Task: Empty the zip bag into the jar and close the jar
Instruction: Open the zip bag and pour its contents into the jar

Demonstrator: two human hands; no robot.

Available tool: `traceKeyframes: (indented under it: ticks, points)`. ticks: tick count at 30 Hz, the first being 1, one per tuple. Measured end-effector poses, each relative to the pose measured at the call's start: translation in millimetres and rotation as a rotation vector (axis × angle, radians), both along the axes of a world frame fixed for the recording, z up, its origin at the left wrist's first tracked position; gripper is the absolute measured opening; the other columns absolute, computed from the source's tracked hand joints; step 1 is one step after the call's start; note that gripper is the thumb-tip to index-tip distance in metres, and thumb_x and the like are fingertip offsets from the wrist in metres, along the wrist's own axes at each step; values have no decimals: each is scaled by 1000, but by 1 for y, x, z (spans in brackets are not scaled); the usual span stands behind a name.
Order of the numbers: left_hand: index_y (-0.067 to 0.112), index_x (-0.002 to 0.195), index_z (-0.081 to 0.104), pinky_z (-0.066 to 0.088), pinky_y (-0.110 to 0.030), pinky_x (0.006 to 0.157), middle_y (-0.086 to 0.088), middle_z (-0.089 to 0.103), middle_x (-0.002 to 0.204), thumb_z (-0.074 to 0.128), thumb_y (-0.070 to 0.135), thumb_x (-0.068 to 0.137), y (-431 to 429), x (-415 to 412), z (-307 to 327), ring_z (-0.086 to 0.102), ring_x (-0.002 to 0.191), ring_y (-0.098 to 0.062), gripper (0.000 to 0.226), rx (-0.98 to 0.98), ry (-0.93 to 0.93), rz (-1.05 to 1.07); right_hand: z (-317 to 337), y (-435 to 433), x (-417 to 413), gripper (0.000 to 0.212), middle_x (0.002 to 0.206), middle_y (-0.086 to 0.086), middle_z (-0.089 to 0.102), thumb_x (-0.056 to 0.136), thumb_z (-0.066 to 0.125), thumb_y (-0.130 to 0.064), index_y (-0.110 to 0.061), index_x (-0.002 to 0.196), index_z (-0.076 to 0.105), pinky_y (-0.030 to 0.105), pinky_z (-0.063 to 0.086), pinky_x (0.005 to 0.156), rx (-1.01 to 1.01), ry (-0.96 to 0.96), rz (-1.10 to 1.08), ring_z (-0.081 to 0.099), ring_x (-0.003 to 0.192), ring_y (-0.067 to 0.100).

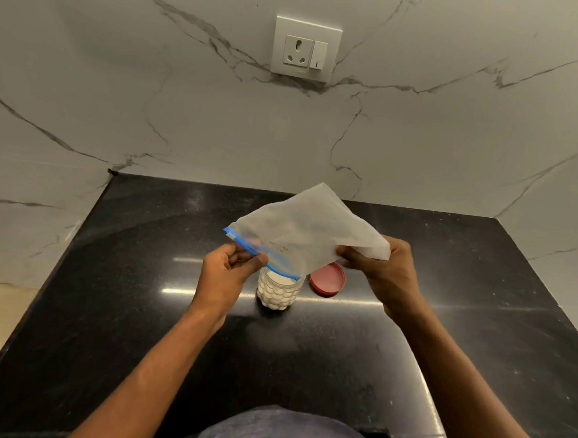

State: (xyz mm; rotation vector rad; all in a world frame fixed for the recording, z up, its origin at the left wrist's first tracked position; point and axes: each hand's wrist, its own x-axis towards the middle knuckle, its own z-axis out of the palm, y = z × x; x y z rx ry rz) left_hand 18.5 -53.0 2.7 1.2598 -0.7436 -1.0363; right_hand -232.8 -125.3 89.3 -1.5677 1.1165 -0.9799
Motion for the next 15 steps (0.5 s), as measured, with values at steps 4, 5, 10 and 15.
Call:
traceKeyframes:
  ticks: [4,5,10,15]
  points:
    - [23,113,76,59,-14,81,9,83,108,83,16,88,2,-2,4,79,104,-8,27,-33,-56,-82,-7,6,14,18,96,4,78,80,79,-34,-30,97,73,47,66,81,-67,10,60,77,90,30]
    - [24,112,76,59,-14,81,9,83,108,83,16,88,2,-2,6,79,104,-8,27,-37,-68,-94,-10,8,17,17,95,1,79,81,79,-32,-31,97,73,44,66,81,-55,10,73,77,91,30]
    - [19,109,79,59,-13,81,6,85,103,83,5,87,0,9,7,80,100,-9,26,-43,-36,-3,-4,-5,4,23,104,8,81,89,78,-4,-19,107,76,44,65,85,-17,-149,-57,78,97,28]
    - [23,108,79,59,-13,80,8,84,103,83,7,88,1,4,3,80,101,-10,27,-25,-48,-23,-12,2,17,26,102,4,80,89,79,-6,-26,104,74,39,66,82,-23,-92,14,78,98,29]
